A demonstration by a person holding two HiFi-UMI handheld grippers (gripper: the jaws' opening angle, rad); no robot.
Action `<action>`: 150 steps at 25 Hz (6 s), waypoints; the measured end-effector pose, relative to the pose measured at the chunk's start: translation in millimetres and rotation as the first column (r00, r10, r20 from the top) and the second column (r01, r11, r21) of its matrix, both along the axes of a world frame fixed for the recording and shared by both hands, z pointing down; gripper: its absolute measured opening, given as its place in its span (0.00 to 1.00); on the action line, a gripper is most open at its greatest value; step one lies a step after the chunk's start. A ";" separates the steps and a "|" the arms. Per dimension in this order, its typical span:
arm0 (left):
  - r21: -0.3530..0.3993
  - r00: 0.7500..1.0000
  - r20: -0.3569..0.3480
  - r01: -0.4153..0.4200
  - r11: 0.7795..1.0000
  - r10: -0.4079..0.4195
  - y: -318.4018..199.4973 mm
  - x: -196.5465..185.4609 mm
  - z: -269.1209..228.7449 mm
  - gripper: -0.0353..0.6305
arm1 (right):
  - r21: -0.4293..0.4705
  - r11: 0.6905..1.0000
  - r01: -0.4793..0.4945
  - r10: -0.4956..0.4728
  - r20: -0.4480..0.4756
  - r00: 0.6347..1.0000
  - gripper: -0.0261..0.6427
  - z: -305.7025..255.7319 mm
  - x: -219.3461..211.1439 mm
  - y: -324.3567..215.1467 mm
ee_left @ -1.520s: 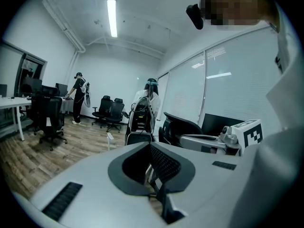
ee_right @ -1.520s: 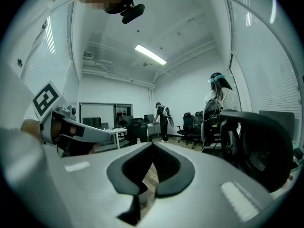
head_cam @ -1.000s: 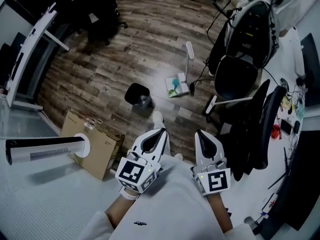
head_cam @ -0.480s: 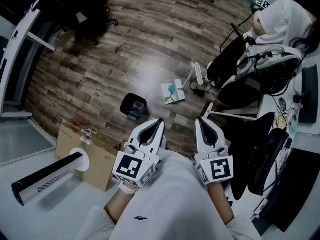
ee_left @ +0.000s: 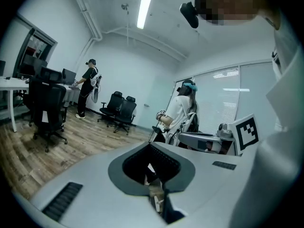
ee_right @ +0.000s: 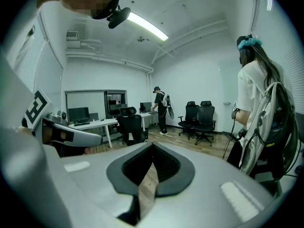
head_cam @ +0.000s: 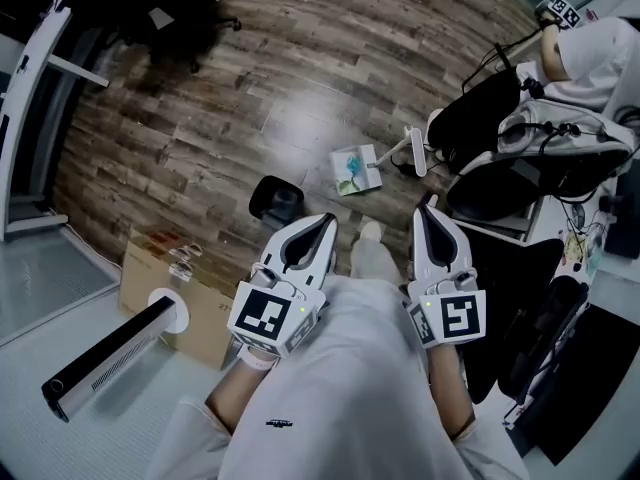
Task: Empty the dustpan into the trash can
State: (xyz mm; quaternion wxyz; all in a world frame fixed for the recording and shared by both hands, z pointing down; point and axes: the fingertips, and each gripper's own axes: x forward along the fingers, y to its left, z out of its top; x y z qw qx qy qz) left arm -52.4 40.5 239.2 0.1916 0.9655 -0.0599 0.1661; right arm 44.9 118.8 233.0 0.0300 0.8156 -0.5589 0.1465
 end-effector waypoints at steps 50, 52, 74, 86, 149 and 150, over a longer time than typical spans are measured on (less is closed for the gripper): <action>-0.142 0.961 0.266 0.116 0.983 -0.075 -24.3 153.9 202.3 0.06 | -0.319 0.943 0.091 -0.009 0.249 0.968 0.50 256.5 160.5 -54.7; -0.133 0.960 0.268 0.118 0.984 -0.079 -27.6 155.8 210.3 0.06 | -0.337 0.936 0.098 -0.010 0.253 0.967 0.51 267.7 163.0 -57.4; -0.156 0.938 0.341 0.123 0.980 -0.063 -36.5 172.5 239.5 0.06 | -0.564 0.824 0.063 0.145 0.317 0.937 0.28 336.9 199.9 -63.2; -0.167 0.937 0.348 0.083 0.982 -0.020 -7.5 168.2 245.8 0.06 | -0.656 0.750 -0.084 0.237 0.147 0.960 0.22 342.4 213.8 -26.2; 0.241 0.939 0.210 -0.319 0.917 0.272 -2.2 55.9 77.4 0.14 | -0.385 0.900 0.203 -0.217 0.006 0.976 0.21 37.8 42.5 -55.2; 0.253 0.937 0.204 -0.330 0.909 0.284 -2.8 57.7 78.5 0.14 | -0.382 0.900 0.210 -0.225 0.005 0.974 0.21 34.2 38.9 -56.6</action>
